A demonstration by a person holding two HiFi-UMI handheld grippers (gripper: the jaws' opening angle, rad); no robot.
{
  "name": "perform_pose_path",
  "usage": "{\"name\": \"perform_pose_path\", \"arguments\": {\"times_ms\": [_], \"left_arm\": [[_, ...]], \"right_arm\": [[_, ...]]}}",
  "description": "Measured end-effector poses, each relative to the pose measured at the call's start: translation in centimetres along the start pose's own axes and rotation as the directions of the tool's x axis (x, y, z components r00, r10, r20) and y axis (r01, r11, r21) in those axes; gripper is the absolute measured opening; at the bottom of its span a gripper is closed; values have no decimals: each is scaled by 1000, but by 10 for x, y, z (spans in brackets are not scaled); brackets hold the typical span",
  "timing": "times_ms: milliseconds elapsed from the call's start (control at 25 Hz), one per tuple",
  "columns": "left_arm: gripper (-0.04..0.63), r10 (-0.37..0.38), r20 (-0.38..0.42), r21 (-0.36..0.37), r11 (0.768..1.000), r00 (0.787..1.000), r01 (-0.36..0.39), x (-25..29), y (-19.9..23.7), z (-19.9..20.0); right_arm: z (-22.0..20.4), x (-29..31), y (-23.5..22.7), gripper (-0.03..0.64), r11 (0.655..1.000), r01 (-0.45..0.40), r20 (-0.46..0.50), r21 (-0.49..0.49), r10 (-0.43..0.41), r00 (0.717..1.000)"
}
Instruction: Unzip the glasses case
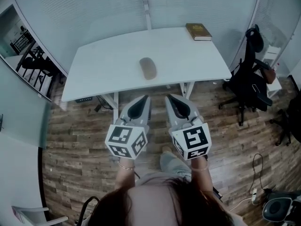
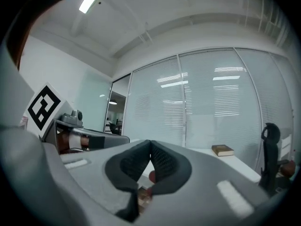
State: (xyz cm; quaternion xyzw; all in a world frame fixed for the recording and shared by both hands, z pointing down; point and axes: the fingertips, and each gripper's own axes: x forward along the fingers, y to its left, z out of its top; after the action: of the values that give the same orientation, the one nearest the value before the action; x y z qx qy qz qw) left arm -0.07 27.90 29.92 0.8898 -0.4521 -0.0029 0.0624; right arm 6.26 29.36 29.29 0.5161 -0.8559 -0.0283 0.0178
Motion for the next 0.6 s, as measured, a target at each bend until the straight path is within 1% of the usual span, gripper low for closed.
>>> {"name": "perform_pose_path", "arguments": {"times_ms": [120, 240, 360, 480, 600], "left_arm": [[2, 17, 4, -18, 1000, 1000, -17, 20, 11, 1], [2, 41, 0, -31, 999, 999, -41, 39, 23, 1], [2, 63, -16, -23, 998, 998, -64, 57, 34, 1], [3, 81, -33, -17, 997, 996, -82, 75, 46, 0], [3, 91, -45, -34, 995, 995, -93, 91, 56, -3]], "right_arm": [[-2, 19, -15, 3, 999, -4, 0, -43, 4, 1000], [-3, 37, -29, 3, 998, -19, 6, -65, 19, 1000], [-5, 53, -41, 3, 996, -22, 11, -85, 23, 1000], [-9, 67, -51, 3, 998, -49, -3, -43, 48, 999], [-9, 79, -58, 3, 996, -86, 0, -5, 86, 996]]}}
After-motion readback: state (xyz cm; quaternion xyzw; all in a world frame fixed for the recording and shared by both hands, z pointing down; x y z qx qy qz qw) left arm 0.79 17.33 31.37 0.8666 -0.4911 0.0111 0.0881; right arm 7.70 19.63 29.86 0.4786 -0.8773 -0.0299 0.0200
